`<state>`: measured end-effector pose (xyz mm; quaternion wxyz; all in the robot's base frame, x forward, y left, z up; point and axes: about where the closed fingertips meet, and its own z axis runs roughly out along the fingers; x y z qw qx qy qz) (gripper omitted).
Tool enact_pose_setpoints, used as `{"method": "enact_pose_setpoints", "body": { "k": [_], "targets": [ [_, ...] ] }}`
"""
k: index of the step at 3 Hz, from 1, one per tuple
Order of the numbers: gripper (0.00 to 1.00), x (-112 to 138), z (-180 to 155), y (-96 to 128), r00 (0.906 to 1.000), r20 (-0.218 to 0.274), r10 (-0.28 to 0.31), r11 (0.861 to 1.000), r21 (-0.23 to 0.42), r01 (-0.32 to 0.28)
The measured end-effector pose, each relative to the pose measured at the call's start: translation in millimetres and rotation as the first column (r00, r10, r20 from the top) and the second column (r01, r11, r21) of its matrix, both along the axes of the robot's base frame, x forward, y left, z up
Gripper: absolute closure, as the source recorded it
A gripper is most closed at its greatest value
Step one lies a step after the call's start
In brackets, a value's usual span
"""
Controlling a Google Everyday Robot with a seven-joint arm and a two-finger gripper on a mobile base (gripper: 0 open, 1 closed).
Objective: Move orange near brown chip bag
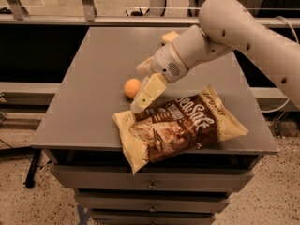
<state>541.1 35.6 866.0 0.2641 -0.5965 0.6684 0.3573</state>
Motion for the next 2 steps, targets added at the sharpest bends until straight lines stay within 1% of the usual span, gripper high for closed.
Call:
{"method": "enact_pose_setpoints", "body": {
  "k": [2],
  "targets": [
    [0.00, -2.6, 1.4, -8.9, 0.9999, 0.003, -0.014, 1.000, -0.017, 0.014]
  ]
}}
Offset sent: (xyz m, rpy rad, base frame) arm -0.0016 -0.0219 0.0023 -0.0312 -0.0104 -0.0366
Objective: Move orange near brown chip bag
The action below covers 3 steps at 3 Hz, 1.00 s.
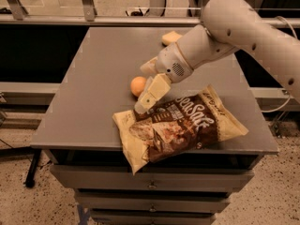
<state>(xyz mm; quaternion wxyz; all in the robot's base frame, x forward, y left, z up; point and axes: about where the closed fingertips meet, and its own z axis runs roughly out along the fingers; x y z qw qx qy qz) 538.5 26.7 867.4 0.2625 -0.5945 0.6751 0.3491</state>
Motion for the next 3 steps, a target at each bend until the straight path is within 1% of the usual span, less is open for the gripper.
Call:
{"method": "enact_pose_setpoints", "body": {
  "k": [1, 2, 3],
  "targets": [
    [0.00, 12, 10, -18, 0.9980, 0.055, -0.030, 0.999, -0.018, 0.031],
    [0.00, 38, 26, -49, 0.9880, 0.135, -0.074, 0.997, -0.009, 0.076],
    [0.00, 75, 60, -86, 0.9581, 0.256, -0.128, 0.992, 0.044, 0.121]
  ]
}}
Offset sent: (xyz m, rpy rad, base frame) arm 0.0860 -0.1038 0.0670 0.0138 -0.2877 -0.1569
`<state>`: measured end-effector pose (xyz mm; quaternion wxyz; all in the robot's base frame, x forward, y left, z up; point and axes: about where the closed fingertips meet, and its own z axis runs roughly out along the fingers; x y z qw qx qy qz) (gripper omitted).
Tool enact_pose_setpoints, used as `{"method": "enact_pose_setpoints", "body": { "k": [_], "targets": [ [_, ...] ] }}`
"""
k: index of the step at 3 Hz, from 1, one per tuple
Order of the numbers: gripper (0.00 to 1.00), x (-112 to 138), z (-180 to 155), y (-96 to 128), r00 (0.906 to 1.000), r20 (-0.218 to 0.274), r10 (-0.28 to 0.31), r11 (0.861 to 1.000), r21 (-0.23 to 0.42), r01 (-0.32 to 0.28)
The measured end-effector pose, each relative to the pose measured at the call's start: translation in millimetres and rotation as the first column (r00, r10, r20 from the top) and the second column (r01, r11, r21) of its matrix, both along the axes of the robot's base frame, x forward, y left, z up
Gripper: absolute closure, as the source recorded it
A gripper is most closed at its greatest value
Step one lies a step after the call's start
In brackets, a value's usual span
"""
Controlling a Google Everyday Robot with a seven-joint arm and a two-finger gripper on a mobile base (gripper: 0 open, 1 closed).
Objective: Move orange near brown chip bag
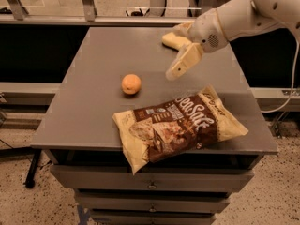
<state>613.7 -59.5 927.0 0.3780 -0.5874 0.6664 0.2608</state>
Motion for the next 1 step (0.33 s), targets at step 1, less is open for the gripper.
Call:
{"method": "enact_pose_setpoints", "body": {
  "k": [1],
  "targets": [
    [0.00, 39.1, 48.0, -36.7, 0.9809, 0.168, -0.098, 0.994, 0.071, 0.087]
  ]
}}
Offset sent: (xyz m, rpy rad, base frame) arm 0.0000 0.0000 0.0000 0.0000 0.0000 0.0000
